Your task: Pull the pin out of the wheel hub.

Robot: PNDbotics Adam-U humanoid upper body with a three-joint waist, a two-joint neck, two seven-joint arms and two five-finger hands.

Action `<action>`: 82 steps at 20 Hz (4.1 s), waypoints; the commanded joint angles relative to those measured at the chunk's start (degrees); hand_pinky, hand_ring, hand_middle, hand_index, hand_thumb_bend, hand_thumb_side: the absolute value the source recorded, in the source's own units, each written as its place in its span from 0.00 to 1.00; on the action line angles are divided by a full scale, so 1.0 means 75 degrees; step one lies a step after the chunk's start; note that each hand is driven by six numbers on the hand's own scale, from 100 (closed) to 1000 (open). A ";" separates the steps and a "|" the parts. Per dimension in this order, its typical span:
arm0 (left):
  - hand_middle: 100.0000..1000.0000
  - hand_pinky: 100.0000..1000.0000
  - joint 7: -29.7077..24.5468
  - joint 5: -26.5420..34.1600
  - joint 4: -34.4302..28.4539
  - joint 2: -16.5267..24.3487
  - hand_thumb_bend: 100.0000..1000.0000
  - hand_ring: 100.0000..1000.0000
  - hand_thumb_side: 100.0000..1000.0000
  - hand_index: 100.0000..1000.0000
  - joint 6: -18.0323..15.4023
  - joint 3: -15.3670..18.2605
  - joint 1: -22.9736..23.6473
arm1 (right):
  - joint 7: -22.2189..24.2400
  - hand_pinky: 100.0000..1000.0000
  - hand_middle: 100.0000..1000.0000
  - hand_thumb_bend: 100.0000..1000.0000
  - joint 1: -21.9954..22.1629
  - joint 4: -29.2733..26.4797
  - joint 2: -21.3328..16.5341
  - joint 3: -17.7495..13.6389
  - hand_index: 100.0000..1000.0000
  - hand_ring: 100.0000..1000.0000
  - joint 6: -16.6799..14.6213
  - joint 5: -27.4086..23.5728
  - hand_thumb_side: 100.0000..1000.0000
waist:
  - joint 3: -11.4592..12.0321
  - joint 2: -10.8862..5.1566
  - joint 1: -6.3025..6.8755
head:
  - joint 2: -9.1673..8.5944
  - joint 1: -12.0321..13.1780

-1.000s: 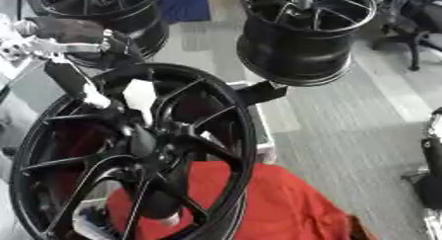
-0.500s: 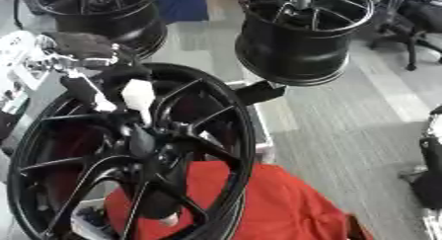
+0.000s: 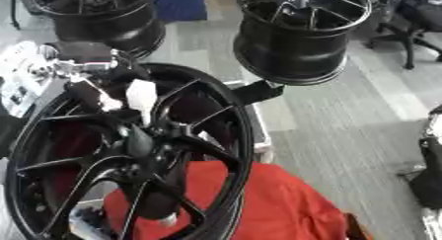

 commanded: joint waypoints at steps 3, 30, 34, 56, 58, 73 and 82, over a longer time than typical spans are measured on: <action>0.84 0.49 -0.2666 -0.0034 -0.0446 0.0440 0.37 0.41 0.47 0.90 -0.2696 -0.0027 -0.0267 | 0.0025 0.51 0.61 0.00 -0.0039 -0.0183 -0.0139 -0.0022 0.82 0.62 -0.0011 -0.0017 0.48 | -0.0009 -0.0094 0.0024 | -0.0020 -0.0024; 0.78 0.45 -0.2666 0.0361 -0.1464 0.0667 0.30 0.39 0.55 0.86 -0.2696 -0.1058 -0.0148 | 0.0044 0.51 0.61 0.00 -0.0019 -0.0183 -0.0138 -0.0021 0.82 0.62 -0.0003 -0.0023 0.48 | -0.0023 -0.0141 0.0059 | -0.0020 -0.0062; 0.78 0.45 -0.2666 0.0158 -0.1411 0.0676 0.32 0.39 0.52 0.86 -0.2696 -0.0973 -0.0142 | 0.0046 0.51 0.61 0.00 -0.0022 -0.0183 -0.0140 -0.0022 0.82 0.62 -0.0004 -0.0022 0.48 | -0.0022 -0.0141 0.0059 | -0.0020 -0.0077; 0.37 0.27 -0.2666 0.1342 -0.0885 0.0620 0.00 0.21 0.22 0.54 -0.2693 -0.0627 -0.0131 | 0.0042 0.51 0.61 0.00 -0.0026 -0.0183 -0.0150 -0.0030 0.82 0.62 0.0001 -0.0026 0.48 | -0.0029 -0.0148 0.0065 | -0.0020 -0.0114; 0.37 0.27 -0.2666 0.1626 -0.0940 0.0641 0.00 0.21 0.21 0.54 -0.2654 -0.0562 -0.0143 | 0.0040 0.51 0.61 0.00 -0.0026 -0.0183 -0.0148 -0.0034 0.82 0.62 0.0005 -0.0026 0.48 | -0.0030 -0.0150 0.0062 | -0.0020 -0.0116; 0.39 0.27 -0.2666 0.4045 -0.1953 0.2312 0.00 0.21 0.19 0.54 -0.0974 0.1662 0.0284 | -0.0009 0.51 0.61 0.00 0.0024 -0.0183 -0.0124 -0.0092 0.82 0.62 0.0056 -0.0024 0.48 | 0.0089 -0.0180 0.0061 | -0.0020 -0.0228; 0.59 0.36 -0.2638 0.3176 -0.0738 0.3213 0.00 0.32 0.20 0.75 -0.0046 0.3416 0.2468 | -0.0050 0.51 0.61 0.00 0.0027 -0.0183 -0.0088 -0.0134 0.82 0.62 0.0076 -0.0002 0.48 | 0.0261 -0.0155 0.0037 | -0.0020 -0.0359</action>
